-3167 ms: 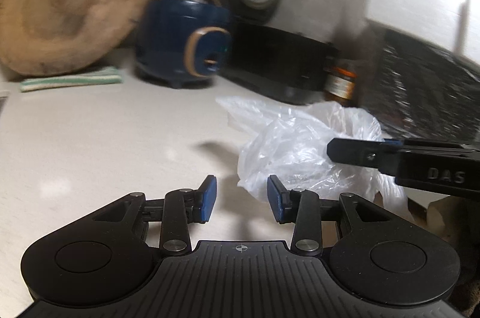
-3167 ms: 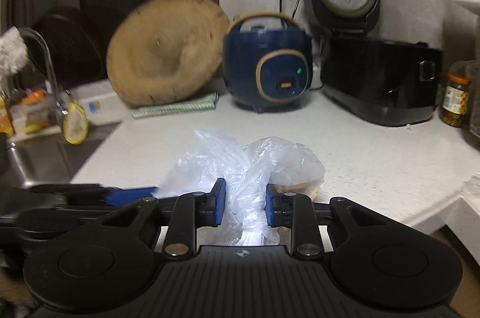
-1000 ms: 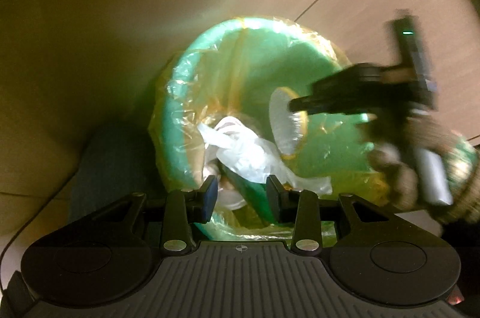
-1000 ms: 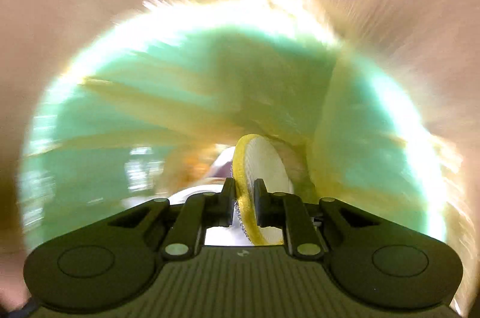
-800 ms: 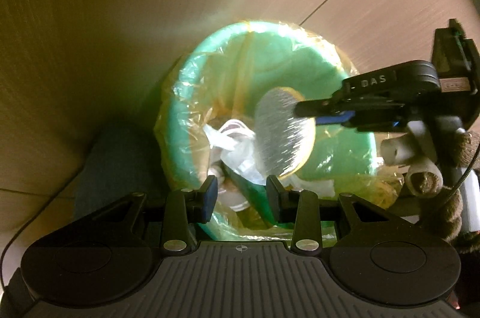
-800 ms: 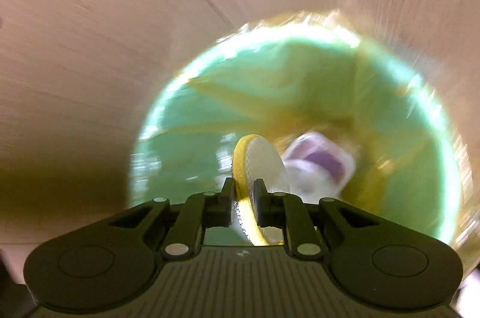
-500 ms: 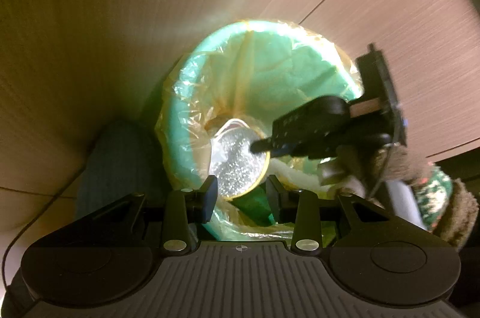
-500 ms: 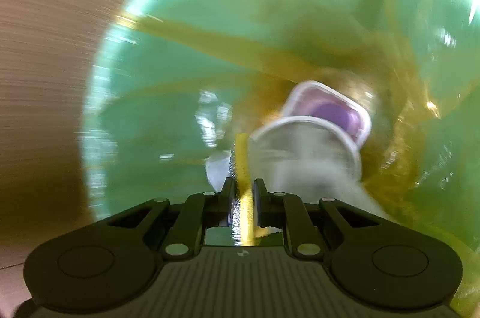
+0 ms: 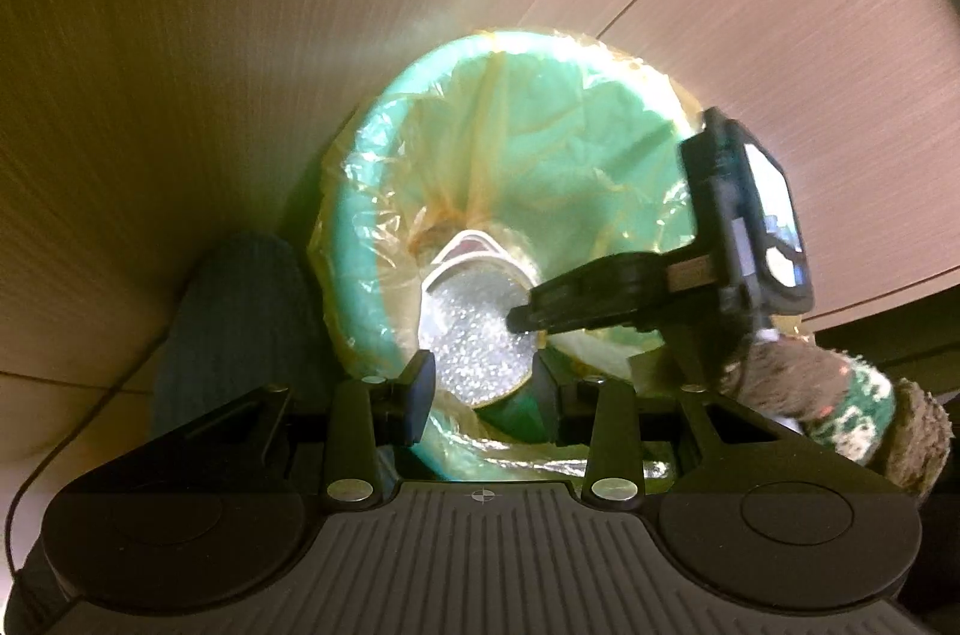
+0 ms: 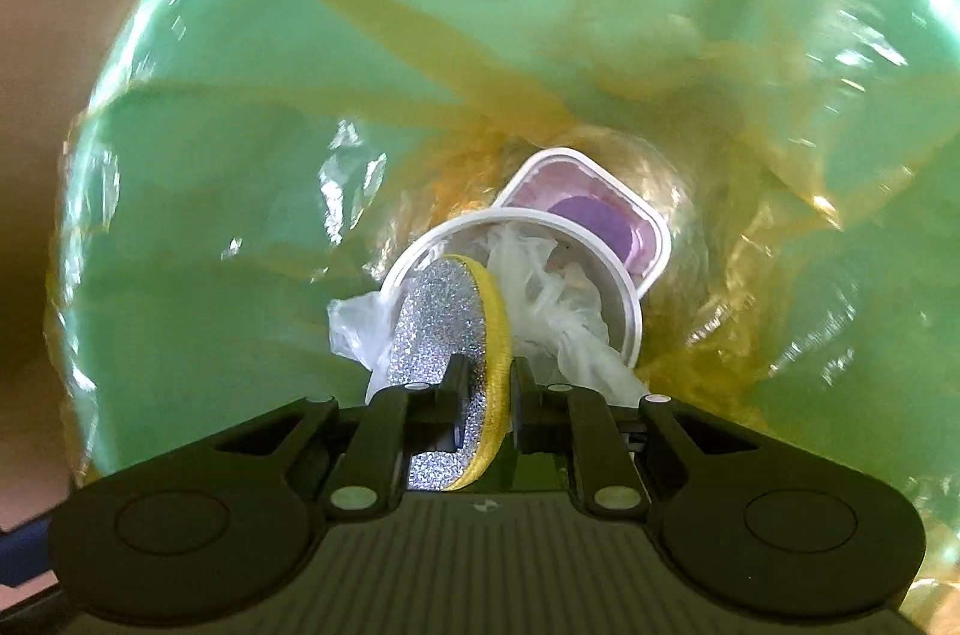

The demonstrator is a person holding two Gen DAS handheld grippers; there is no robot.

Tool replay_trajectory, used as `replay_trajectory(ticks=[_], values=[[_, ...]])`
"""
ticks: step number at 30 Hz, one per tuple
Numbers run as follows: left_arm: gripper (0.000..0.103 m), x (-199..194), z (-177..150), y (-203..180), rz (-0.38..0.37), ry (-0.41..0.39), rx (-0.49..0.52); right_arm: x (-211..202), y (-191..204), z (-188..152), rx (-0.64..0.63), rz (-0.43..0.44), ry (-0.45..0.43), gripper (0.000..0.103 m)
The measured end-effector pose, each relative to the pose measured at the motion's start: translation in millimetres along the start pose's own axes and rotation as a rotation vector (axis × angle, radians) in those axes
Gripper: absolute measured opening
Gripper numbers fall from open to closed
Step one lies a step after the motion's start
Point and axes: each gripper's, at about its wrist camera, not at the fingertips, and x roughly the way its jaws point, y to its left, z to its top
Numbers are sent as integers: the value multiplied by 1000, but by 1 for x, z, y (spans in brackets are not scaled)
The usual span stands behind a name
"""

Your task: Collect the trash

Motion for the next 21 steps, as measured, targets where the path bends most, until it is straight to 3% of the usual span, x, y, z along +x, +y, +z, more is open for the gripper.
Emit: replay_trajectory(ticks=[4,8,11,16,21], values=[[40,-1,-1,1,3,-6,-4,16,4,1,-53,-87,2,18],[40,-3,-2,0,9,-20,-10,-4,-13,2,8,-51,-23,20],[40,-15,-5,-8,21,-59,13,-37,-19,-9,34,0,-95,23],[38,-64,-16,-31,58,-252,70,-120,-12,-48,4,104,-305,38],[35,-128,-34,-55,107,-480,135,-208,20,-95,-109,120,-559,55]])
